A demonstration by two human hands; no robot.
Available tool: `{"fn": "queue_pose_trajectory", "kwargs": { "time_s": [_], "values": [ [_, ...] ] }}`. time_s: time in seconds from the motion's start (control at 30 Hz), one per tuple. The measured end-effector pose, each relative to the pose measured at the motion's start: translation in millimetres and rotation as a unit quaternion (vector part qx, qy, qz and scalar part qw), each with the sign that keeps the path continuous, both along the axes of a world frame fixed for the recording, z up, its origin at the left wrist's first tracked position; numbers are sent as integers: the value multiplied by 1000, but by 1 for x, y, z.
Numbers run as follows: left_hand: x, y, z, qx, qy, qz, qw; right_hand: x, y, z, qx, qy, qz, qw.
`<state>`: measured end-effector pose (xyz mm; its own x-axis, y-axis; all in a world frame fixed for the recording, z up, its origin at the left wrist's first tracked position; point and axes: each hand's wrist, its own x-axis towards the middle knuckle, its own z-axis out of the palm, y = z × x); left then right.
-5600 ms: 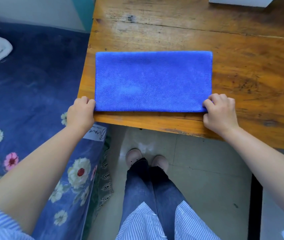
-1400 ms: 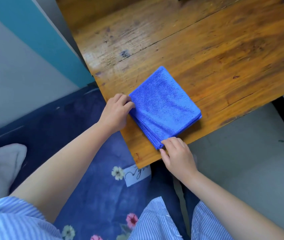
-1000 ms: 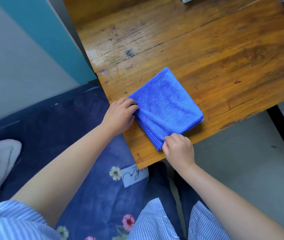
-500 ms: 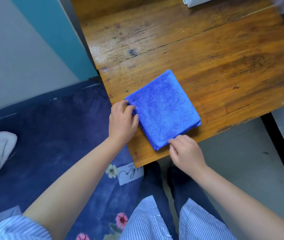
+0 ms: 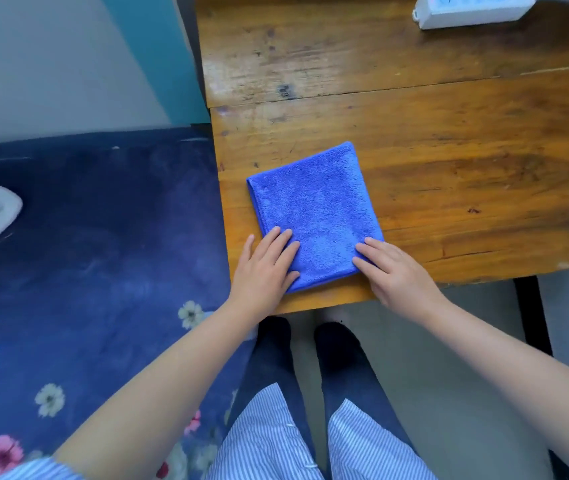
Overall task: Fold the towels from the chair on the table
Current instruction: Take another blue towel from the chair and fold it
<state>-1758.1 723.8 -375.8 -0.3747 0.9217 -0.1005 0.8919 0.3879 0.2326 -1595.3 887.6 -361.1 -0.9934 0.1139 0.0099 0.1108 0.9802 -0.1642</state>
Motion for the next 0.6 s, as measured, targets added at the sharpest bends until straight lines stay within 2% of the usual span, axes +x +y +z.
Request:
{"fn": "queue_pose_trajectory", "kwargs": {
  "time_s": [0.07,0.2,0.27,0.4,0.5,0.6],
  "values": [
    [3,3,3,1,1,17,1000,3,14,2,11,1,64,998],
    [27,16,6,99,-46,-23,994,-2,36,-1,42,41,161,985],
    [41,25,11,87,-75,-16,993,-7,39,-1,60,34,190,979],
    [59,36,15,32,-81,45,995,-17,49,-3,88,17,257,962],
    [66,38,14,26,-78,79,993,-20,56,-7,68,29,276,958],
    [67,38,12,15,-76,93,993,-25,61,-2,9,77,258,963]
  ]
}}
